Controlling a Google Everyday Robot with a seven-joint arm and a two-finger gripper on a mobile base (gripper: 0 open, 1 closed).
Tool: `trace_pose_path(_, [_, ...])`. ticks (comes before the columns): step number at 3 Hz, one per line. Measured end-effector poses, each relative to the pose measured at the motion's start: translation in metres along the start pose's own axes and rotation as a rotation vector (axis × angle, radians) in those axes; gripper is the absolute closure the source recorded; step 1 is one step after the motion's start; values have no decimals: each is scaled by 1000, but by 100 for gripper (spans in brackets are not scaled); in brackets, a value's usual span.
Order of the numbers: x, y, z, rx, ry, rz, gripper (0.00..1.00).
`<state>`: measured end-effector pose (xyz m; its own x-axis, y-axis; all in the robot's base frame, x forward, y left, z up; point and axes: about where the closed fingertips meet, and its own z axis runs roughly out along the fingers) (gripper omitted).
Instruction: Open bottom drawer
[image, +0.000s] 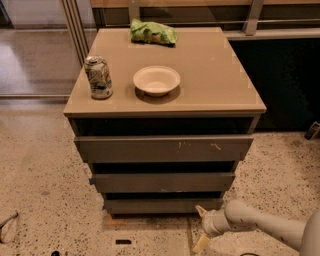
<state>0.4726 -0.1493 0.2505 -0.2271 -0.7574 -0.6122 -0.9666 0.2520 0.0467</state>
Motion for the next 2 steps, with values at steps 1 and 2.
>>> trace_pose_path(1, [0, 0, 0, 0, 0, 0, 0])
trace_pose_path(2, [-3, -10, 7, 41, -12, -84, 0])
